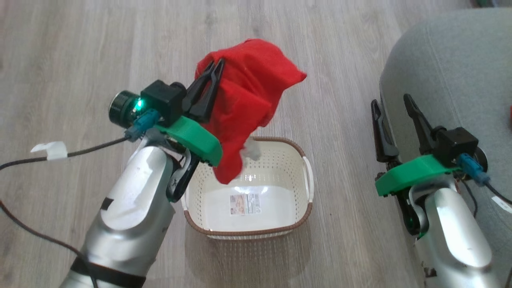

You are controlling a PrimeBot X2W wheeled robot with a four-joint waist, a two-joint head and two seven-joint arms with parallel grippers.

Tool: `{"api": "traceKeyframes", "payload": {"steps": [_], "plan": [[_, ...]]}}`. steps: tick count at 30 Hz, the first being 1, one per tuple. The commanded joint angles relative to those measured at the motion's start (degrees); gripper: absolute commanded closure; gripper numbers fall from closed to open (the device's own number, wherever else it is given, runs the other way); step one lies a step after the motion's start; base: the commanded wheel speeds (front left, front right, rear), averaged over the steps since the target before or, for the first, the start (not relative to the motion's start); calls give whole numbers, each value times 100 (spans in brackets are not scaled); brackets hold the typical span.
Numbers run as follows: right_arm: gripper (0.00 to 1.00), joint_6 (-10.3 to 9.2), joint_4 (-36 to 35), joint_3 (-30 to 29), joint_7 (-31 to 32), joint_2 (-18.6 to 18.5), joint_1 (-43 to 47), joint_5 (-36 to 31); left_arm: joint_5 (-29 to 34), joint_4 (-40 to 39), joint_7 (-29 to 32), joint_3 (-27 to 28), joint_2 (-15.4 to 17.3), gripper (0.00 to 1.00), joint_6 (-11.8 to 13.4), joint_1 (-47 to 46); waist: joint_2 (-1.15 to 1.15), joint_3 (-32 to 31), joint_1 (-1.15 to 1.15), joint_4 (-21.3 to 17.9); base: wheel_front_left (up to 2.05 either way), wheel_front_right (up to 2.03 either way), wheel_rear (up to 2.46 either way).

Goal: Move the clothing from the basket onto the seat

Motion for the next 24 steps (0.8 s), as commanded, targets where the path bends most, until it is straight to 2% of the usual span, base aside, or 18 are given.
{"api": "traceKeyframes", "payload": {"steps": [1, 9, 17, 24], "plan": [[0, -2, -157, 132, -37, -14, -85, 35, 21, -251, -72, 227, 66, 100, 12, -198, 0, -64, 1, 31, 0, 0, 0], [0, -2, -216, 382, -37, 0, -40, 202, 68, -654, -25, 187, 100, 100, 83, -295, 0, -142, 1, 52, 0, 0, 0], [0, -2, -1060, 1766, -37, 37, -667, 913, 65, -937, 28, 109, 140, 100, 121, -211, 0, -46, 1, 47, 0, 0, 0], [0, -2, -976, 2929, -37, 52, -1402, 1291, 41, -974, 35, 26, 145, 100, 110, -195, 0, 24, 1, 83, 0, 0, 0]]}}
